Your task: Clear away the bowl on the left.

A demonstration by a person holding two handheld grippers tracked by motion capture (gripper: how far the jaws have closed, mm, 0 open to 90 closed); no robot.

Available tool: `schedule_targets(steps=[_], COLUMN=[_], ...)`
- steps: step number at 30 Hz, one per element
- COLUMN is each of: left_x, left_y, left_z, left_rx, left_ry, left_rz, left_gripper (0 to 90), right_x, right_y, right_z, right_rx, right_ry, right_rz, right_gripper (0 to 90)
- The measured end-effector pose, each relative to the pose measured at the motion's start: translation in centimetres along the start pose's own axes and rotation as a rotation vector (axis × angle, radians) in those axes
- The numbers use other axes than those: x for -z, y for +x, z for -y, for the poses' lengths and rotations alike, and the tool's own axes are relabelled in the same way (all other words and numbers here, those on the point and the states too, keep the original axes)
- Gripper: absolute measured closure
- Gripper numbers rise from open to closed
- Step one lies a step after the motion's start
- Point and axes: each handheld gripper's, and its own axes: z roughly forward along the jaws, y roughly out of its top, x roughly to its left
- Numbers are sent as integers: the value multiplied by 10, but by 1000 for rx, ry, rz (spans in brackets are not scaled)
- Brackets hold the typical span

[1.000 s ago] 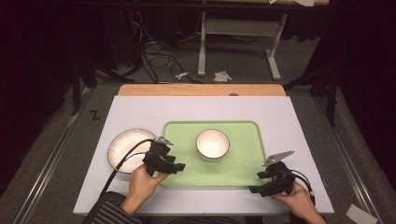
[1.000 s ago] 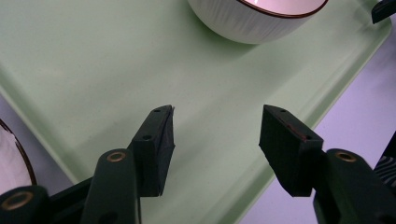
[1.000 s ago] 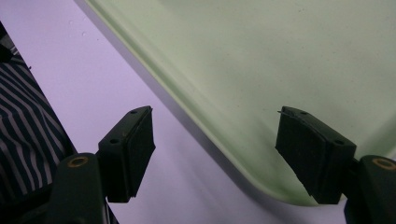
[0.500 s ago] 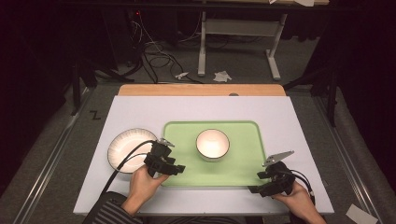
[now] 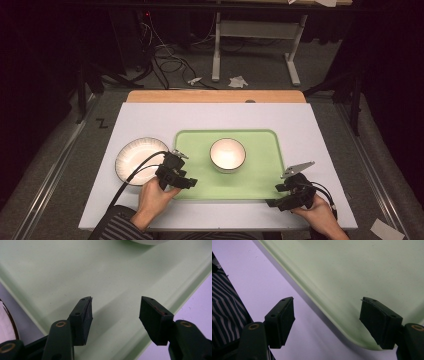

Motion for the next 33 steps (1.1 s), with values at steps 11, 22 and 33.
schedule_targets(steps=[11, 22, 33], left_x=[-4, -5, -6], left_y=[0, -1, -1], left_z=[0, 0, 0], left_rx=[-3, -5, -4], left_ry=[28, 39, 46], left_rz=[4, 8, 23], left_gripper=[428, 426, 426], right_x=[0, 0, -1], right_y=[0, 0, -1], right_z=[0, 0, 0], right_rx=[1, 0, 2], right_ry=[0, 0, 3], right_rz=[1, -2, -3], right_gripper=[293, 293, 292])
